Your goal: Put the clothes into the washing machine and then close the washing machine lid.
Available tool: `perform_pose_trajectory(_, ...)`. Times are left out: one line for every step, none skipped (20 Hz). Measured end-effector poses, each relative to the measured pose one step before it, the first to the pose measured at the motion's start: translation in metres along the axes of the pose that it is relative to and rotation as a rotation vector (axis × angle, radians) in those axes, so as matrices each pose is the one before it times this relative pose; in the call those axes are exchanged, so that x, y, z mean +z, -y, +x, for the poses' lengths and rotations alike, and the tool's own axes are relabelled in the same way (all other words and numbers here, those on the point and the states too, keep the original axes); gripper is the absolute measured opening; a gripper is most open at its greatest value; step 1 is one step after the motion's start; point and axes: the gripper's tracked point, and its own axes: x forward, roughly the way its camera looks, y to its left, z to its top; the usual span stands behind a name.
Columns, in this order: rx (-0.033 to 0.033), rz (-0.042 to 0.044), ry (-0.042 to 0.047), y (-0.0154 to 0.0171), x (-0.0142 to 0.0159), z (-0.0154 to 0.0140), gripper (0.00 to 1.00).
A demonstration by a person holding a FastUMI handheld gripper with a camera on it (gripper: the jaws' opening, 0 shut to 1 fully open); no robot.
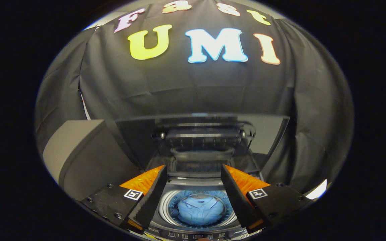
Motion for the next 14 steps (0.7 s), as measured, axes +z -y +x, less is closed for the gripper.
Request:
perform_pose_trajectory(-0.00003, -0.00805, 0.02284, -0.00005, 0.01393, -0.00461, 0.98)
perform_pose_trajectory(0.00074, -0.00777, 0.022, -0.00065, 0.0129, -0.00408, 0.98)
perform_pose_trajectory(-0.00034, -0.00632, 0.02625, -0.00036, 0.01297, -0.00402, 0.98)
perform_pose_trajectory(0.00239, -0.00377, 0.02088, -0.00122, 0.01372, -0.00358, 0.98)
perform_pose_trajectory(0.00383, -0.00233, 0.02182, -0.00124, 0.01003, -0.0013, 0.98)
perform_pose_trajectory(0.00294, -0.00295, 0.01993, -0.00057, 0.00973, -0.00123, 0.98)
perform_pose_trajectory(0.00115, -0.00227, 0.0204, -0.001, 0.01135, -0.00102, 0.98)
perform_pose_trajectory(0.0029, -0.00344, 0.01696, -0.00206, 0.00985, -0.00125, 0.98)
perform_pose_trajectory(0.00294, -0.00518, 0.01221, -0.00122, 0.00761, -0.00016, 0.98)
perform_pose_trajectory(0.00237, -0.00237, 0.01205, 0.00006, 0.0082, 0.00253, 0.98)
perform_pose_trajectory(0.00174, -0.00112, 0.0094, -0.00053, 0.007, 0.00238, 0.98)
perform_pose_trajectory(0.00192, 0.00041, 0.00612, -0.00114, 0.00566, 0.00337, 0.98)
perform_pose_trajectory(0.00226, 0.00328, 0.00289, -0.00031, 0.00444, 0.00501, 0.98)
perform_pose_trajectory(0.0037, 0.00385, -0.0012, -0.00065, 0.00235, 0.00433, 0.99)
